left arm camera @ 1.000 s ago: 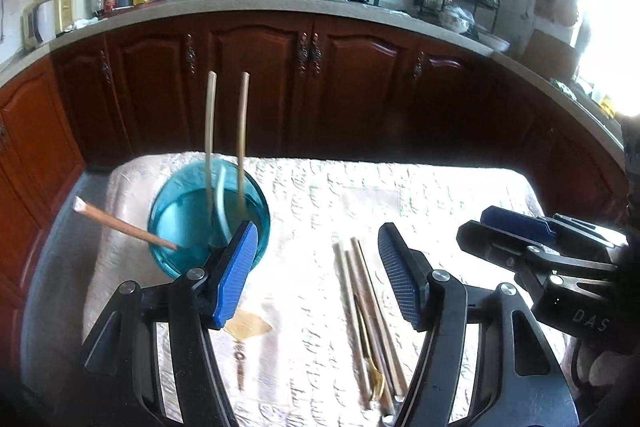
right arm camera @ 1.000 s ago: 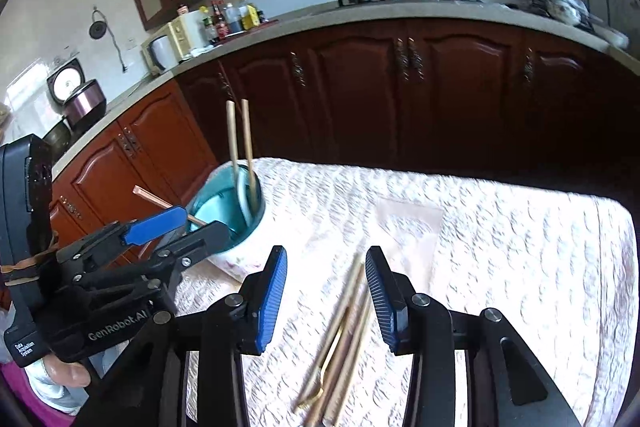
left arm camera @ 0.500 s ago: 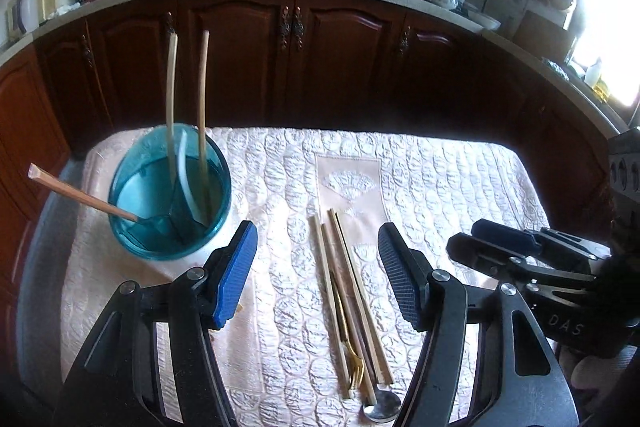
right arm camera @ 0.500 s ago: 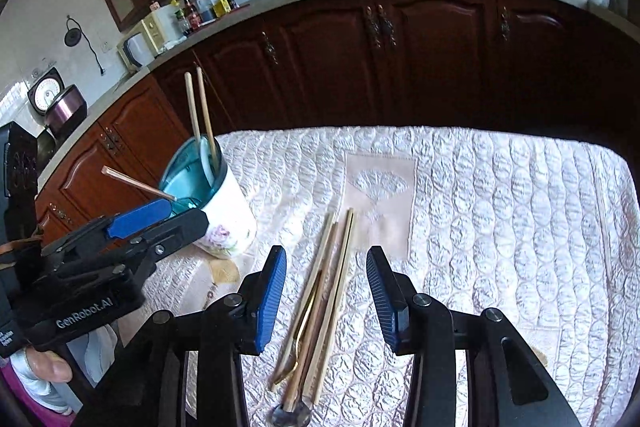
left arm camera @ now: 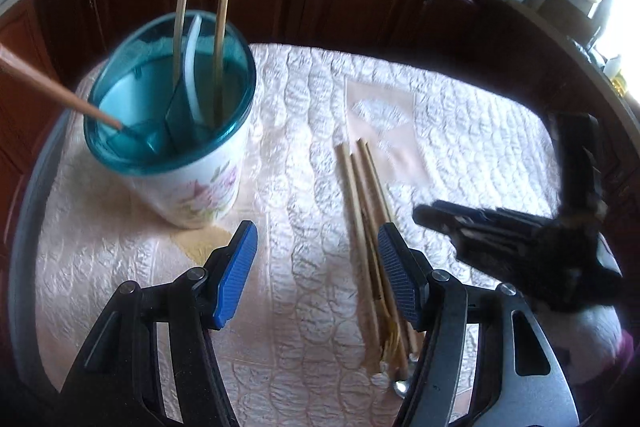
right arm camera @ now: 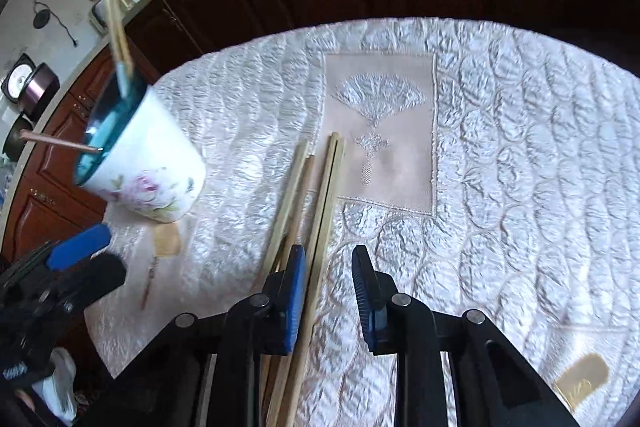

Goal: Organize utensils
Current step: 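Move both tools down to the loose wooden chopsticks on the cloth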

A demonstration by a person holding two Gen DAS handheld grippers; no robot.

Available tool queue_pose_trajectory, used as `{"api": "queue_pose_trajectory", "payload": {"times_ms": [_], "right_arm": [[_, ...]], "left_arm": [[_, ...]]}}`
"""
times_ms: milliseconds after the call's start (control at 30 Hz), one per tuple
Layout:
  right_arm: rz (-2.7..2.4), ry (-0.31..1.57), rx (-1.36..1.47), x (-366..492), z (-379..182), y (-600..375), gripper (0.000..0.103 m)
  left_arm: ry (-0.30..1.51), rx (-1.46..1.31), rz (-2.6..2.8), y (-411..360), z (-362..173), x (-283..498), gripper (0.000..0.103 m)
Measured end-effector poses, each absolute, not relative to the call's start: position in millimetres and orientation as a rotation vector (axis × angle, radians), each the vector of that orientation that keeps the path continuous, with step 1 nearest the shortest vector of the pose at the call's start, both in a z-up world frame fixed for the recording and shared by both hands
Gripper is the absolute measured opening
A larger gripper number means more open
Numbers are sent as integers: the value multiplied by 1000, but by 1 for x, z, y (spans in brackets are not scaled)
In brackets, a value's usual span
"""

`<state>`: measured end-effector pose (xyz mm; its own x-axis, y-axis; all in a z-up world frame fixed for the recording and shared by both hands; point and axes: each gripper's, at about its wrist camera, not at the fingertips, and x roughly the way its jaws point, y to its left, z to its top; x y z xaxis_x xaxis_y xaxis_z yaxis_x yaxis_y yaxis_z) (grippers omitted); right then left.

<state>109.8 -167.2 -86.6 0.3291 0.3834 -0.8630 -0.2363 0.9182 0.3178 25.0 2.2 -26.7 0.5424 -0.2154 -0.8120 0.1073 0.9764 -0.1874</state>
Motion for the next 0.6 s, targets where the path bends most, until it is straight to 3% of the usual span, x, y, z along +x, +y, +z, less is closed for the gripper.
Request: {"api": "queue_pose_trajectory", "payload": {"times_ms": [400,533,600], "right_arm": [[392,1218,22,139,-114,-142,23],[394,1216,30,145,-115,-145,8],[388,1217,44,145,-113,-158,7]], "left_arm": [[1041,-135,-183,5,-52,43,63],[1058,-127,-192,-1,-60,47,63],[1057,-125,-196,-2,-62,49,63]]}}
